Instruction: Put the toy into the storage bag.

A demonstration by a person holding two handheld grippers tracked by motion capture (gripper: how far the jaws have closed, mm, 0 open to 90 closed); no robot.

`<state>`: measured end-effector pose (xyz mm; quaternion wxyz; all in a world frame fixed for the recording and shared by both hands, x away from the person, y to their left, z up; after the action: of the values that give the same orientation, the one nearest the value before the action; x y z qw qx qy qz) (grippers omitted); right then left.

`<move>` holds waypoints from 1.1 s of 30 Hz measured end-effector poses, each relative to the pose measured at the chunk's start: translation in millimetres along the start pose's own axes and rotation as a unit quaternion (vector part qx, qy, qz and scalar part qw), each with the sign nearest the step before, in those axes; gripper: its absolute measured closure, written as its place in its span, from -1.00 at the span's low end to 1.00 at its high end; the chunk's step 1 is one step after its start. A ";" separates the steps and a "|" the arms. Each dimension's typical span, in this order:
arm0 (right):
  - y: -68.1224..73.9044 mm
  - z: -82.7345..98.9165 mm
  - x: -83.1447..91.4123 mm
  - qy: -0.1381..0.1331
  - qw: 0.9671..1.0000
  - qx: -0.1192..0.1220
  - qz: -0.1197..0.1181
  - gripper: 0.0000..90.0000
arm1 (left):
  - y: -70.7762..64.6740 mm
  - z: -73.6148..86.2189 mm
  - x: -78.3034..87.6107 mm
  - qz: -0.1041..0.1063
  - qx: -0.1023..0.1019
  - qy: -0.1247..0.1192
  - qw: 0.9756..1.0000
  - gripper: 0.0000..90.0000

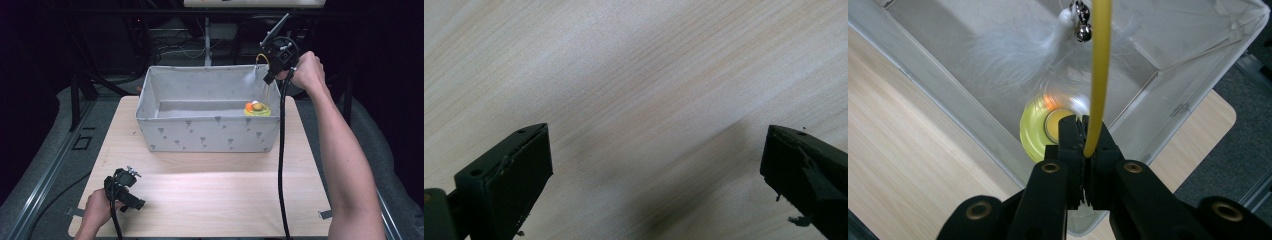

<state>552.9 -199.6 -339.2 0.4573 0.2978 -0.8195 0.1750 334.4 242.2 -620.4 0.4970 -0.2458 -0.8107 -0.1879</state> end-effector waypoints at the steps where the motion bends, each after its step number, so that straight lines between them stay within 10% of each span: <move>1: -0.2 1.2 -1.5 0.000 1.000 -0.001 -0.001 0.95 | 0.0 0.1 -0.1 0.000 0.000 0.000 1.000 -0.99; 33: 2.3 30.3 -29.1 0.013 1.000 -0.004 -0.026 0.95 | -0.1 0.4 -0.3 0.001 -0.002 0.001 1.000 -0.99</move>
<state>543.6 -205.2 -379.9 0.4732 0.3153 -0.8062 0.1637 334.2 242.3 -620.9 0.4979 -0.2475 -0.8093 -0.1895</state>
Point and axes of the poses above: each handheld gripper's, and its own axes: x roughly backward along the jaws, z roughly out of its underside, y roughly to its left, the point moved 7 cm from there along -x, roughly forward along the jaws, and after that the axes turned 11 degrees about -y, right-handed, at the moved point
